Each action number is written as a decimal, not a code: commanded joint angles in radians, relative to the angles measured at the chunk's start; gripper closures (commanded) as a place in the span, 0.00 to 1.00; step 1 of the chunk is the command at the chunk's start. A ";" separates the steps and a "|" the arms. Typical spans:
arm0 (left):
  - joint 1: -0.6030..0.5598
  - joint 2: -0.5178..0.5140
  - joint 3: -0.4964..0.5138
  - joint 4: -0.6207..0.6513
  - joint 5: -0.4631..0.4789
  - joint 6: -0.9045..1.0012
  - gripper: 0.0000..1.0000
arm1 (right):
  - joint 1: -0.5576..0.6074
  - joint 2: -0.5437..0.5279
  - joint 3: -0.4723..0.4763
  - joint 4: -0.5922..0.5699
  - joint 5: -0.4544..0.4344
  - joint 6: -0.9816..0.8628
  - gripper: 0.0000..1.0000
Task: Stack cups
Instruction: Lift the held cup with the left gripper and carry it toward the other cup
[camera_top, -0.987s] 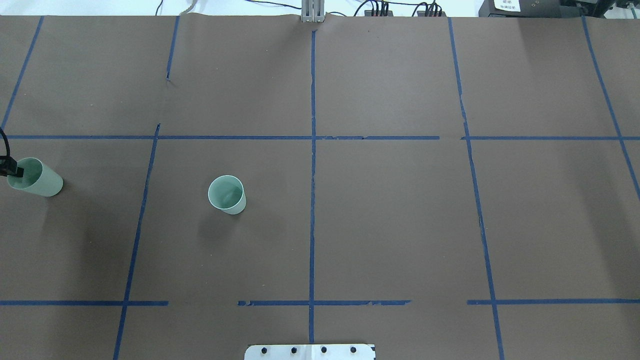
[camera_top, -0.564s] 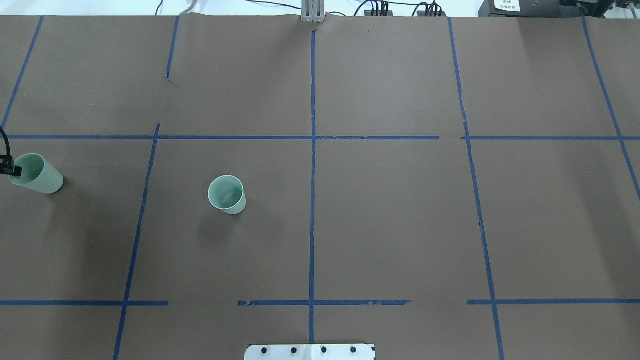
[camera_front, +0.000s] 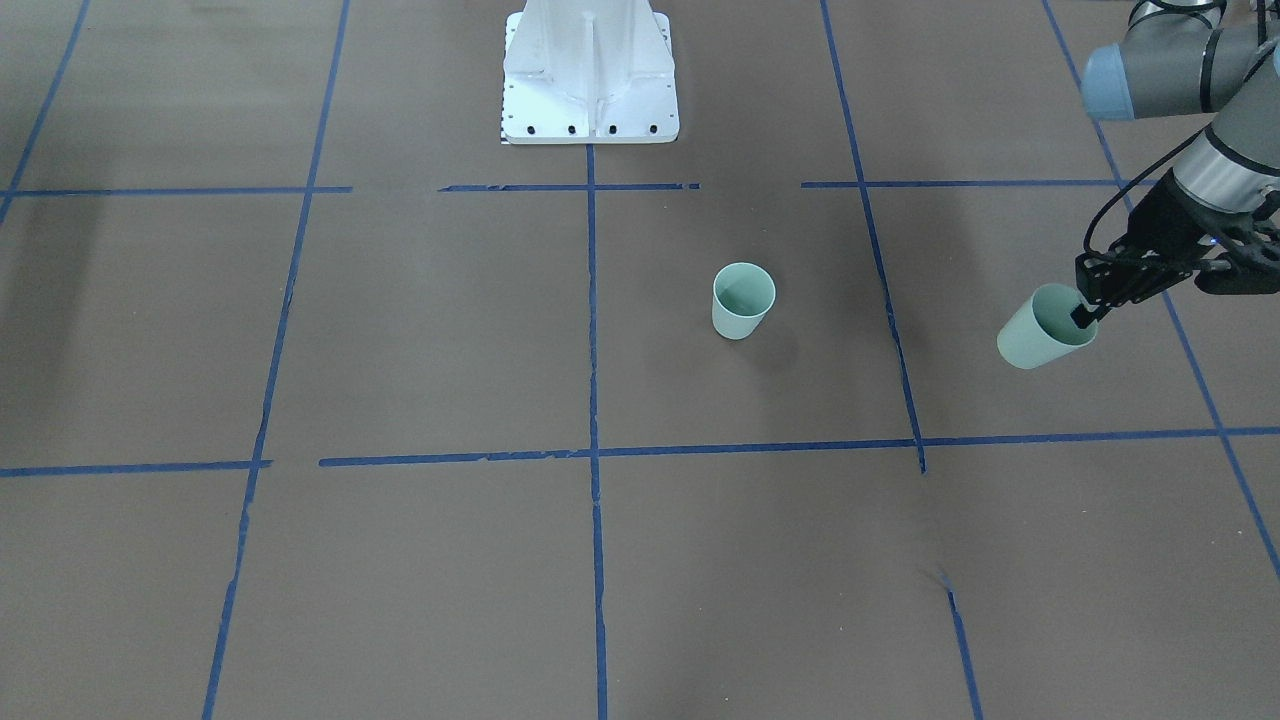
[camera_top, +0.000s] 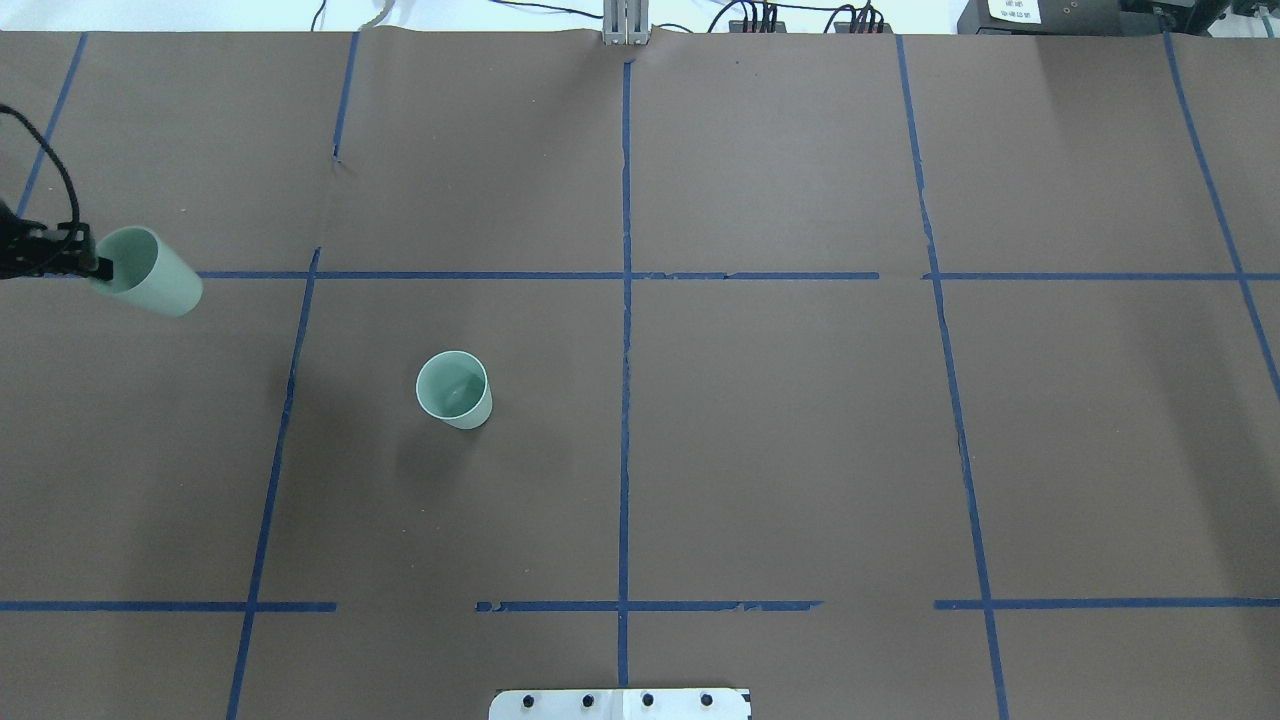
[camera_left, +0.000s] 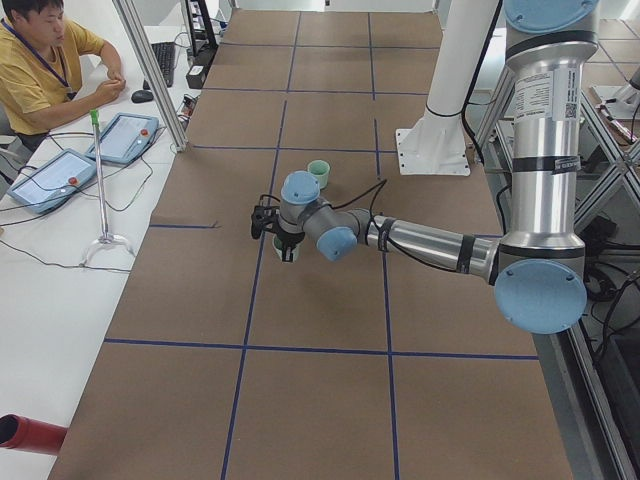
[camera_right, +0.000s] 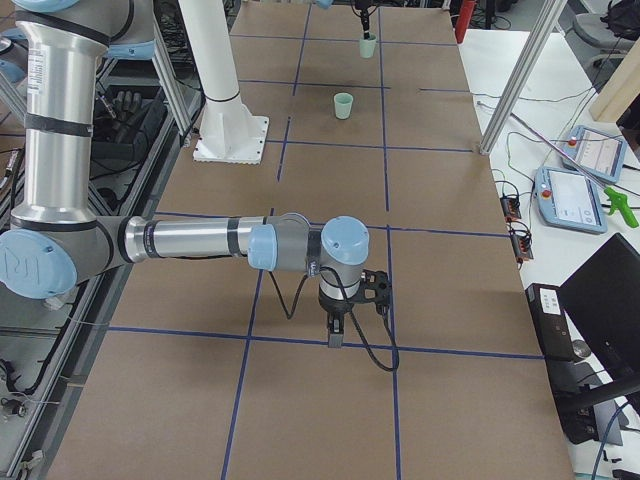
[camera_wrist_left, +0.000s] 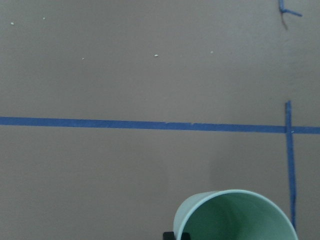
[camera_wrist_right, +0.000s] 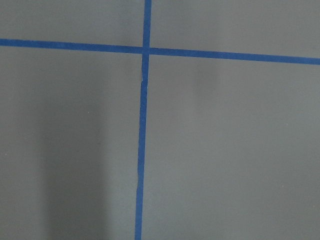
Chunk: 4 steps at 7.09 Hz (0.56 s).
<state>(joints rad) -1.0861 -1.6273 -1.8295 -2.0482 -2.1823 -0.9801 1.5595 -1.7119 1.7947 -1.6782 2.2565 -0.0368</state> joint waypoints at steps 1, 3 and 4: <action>0.079 -0.171 -0.033 0.136 0.051 -0.194 1.00 | 0.000 0.000 0.000 0.000 0.000 0.000 0.00; 0.181 -0.345 -0.066 0.402 0.123 -0.265 1.00 | 0.001 0.000 0.000 0.000 0.000 0.000 0.00; 0.242 -0.361 -0.121 0.463 0.142 -0.300 1.00 | 0.001 0.000 0.000 0.000 0.000 0.000 0.00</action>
<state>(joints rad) -0.9142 -1.9396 -1.8989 -1.6892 -2.0681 -1.2338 1.5600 -1.7119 1.7948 -1.6782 2.2565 -0.0368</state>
